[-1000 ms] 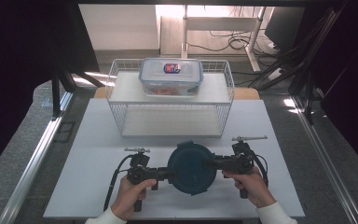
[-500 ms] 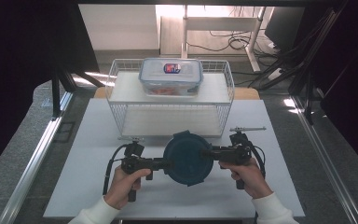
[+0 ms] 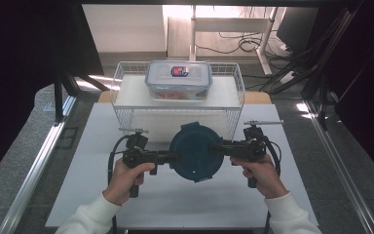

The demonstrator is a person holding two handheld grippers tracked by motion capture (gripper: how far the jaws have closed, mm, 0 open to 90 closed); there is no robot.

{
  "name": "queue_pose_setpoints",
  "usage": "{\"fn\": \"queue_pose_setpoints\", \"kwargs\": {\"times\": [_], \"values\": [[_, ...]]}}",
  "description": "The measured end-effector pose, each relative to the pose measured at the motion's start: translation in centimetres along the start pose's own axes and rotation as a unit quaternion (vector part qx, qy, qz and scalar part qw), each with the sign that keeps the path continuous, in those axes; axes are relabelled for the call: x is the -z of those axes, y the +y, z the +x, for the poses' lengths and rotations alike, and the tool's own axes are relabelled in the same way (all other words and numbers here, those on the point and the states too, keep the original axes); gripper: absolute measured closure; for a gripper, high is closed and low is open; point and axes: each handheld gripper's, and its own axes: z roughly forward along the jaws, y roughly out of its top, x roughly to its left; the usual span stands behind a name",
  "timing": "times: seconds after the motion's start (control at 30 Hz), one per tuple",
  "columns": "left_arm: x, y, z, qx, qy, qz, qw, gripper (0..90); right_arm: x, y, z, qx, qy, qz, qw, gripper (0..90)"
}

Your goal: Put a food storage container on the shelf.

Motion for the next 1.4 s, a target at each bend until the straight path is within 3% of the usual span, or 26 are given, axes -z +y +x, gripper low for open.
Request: {"fn": "queue_pose_setpoints", "kwargs": {"times": [0.17, 0.43, 0.7, 1.4], "values": [[0.8, 1.1, -0.6, -0.015, 0.003, -0.001, 0.9999, 48.6, 0.3, 1.0, 0.6, 0.008, 0.001, -0.009, 0.9999, 37.9], [1.9, 2.9, -1.2, -0.021, -0.002, -0.009, 0.9997, 48.9, 0.8, 2.9, 1.7, 0.022, -0.001, -0.021, 0.9996, 37.9], [3.1, 4.8, -2.1, -0.034, 0.005, -0.01, 0.9994, 48.8, 1.1, 4.6, 2.5, 0.026, 0.003, -0.033, 0.9991, 37.9], [5.2, 8.3, -2.7, -0.035, 0.002, -0.028, 0.999, 48.8, 1.3, 8.1, 4.2, 0.029, 0.005, -0.055, 0.9981, 37.9]]}}
